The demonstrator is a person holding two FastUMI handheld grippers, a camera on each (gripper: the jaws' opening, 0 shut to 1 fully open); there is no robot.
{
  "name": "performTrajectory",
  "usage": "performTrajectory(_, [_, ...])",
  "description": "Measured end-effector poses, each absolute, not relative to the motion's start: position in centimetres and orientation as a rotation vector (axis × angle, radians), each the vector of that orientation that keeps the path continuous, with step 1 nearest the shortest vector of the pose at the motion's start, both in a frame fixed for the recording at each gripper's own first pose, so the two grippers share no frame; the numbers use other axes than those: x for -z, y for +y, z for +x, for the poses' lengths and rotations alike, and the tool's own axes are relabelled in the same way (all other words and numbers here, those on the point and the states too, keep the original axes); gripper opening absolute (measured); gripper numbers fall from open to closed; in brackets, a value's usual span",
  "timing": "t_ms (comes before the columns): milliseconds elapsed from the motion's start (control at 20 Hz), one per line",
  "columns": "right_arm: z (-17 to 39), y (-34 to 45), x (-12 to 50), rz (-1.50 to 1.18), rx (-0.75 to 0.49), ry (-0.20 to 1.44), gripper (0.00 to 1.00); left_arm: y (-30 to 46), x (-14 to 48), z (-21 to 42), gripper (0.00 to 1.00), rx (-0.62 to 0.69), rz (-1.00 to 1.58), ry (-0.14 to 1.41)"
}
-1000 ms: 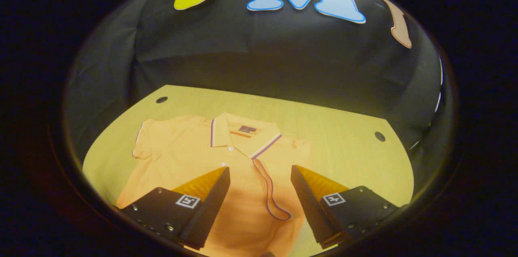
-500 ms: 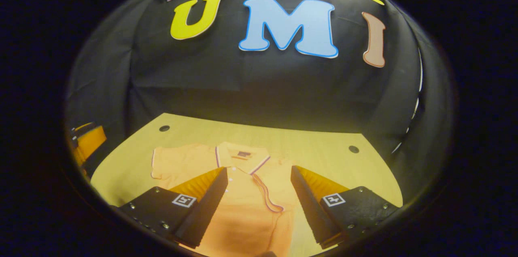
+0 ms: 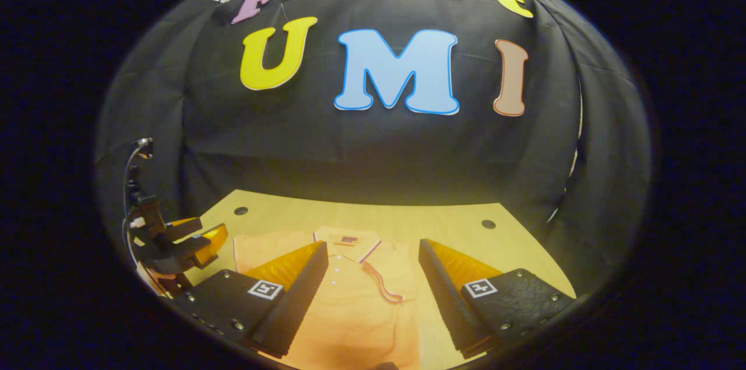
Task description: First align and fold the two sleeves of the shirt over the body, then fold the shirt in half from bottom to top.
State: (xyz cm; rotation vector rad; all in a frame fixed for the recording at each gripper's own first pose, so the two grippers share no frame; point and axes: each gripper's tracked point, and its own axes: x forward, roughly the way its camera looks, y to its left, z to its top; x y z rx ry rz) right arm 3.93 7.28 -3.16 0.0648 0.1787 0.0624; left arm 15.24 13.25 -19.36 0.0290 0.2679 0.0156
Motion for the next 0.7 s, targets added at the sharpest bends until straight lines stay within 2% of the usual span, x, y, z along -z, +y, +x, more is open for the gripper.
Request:
performTrajectory(400, [0.5, 6.6, 3.5, 0.058, -0.042, 0.187, 0.97, 15.0, 28.6, 20.1, 0.96, -0.057, -0.003, 0.438])
performTrajectory(700, [-0.2, 6.5, 5.7, 0.092, -0.03, 0.242, 0.97, 16.3, 31.4, 22.4, 0.94, -0.086, 0.0, 0.482])
